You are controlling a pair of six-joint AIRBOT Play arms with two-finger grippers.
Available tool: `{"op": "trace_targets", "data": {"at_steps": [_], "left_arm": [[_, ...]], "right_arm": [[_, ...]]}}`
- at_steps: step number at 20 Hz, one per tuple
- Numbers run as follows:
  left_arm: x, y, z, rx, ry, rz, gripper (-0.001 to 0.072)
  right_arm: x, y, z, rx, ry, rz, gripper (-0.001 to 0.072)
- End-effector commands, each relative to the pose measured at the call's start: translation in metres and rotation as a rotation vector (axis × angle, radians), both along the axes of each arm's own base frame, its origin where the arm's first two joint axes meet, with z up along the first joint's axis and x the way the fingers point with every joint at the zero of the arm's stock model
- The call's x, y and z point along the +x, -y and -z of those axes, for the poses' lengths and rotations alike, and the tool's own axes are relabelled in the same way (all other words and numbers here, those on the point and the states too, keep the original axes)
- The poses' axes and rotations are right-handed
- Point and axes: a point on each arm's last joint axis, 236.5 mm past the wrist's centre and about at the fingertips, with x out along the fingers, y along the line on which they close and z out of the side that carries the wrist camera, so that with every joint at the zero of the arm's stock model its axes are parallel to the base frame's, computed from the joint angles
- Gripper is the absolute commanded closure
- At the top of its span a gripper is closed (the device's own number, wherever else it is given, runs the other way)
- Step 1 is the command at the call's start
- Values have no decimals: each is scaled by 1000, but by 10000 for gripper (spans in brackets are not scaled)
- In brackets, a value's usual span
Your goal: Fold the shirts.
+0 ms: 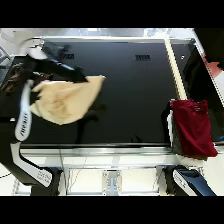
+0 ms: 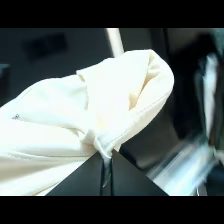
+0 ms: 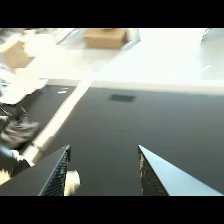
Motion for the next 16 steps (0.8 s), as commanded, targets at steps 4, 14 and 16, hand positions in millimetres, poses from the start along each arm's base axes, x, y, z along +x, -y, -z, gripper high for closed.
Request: {"op": "trace_targets", "data": {"at_steps": [4, 14, 16], "left_arm": [[-83, 169, 39, -16, 35, 264, 481], [64, -120, -80, -42, 219, -382, 9], [66, -204, -80, -19, 194, -519, 9]], "right_arm": [[-22, 31, 14, -212, -93, 94, 231], [-24, 78, 94, -376, -373, 214, 230], [-18, 73, 147, -333, -513, 185, 230]]}}
